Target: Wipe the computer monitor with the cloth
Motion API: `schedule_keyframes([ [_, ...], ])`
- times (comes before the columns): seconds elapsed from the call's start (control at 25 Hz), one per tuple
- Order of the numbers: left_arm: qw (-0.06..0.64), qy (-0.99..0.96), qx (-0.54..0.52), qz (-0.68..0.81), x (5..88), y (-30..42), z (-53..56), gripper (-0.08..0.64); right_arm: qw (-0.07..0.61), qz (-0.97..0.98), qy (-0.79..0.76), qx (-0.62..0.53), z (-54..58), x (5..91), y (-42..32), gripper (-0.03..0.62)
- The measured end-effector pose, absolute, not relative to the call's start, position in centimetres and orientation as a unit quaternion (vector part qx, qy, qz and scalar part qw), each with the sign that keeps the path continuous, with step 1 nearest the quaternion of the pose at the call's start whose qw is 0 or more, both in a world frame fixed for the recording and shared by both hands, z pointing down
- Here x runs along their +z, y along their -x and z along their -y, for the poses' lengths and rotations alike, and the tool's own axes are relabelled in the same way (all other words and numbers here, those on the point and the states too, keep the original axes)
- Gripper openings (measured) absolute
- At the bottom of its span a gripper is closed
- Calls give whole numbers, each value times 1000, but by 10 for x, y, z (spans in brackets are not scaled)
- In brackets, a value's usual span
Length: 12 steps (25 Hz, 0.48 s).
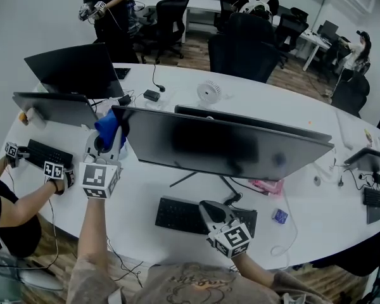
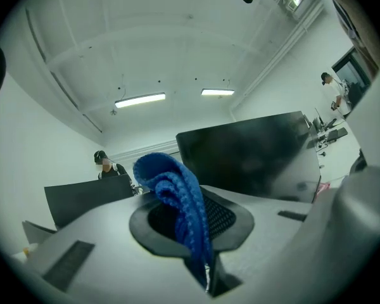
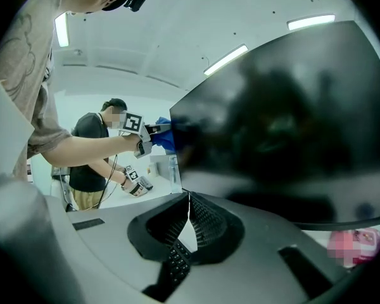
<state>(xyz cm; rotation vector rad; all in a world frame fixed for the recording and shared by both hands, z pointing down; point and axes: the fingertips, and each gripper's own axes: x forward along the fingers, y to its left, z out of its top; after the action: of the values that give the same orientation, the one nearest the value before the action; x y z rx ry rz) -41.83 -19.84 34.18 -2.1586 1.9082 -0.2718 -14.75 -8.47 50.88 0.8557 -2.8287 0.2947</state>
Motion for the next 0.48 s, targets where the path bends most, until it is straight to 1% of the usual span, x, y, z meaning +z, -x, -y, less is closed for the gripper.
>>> schedule_keyframes([
  [0.48,169,735,-66,-654,288,418,192,46,78,949,-292,88,73,500,144,21],
])
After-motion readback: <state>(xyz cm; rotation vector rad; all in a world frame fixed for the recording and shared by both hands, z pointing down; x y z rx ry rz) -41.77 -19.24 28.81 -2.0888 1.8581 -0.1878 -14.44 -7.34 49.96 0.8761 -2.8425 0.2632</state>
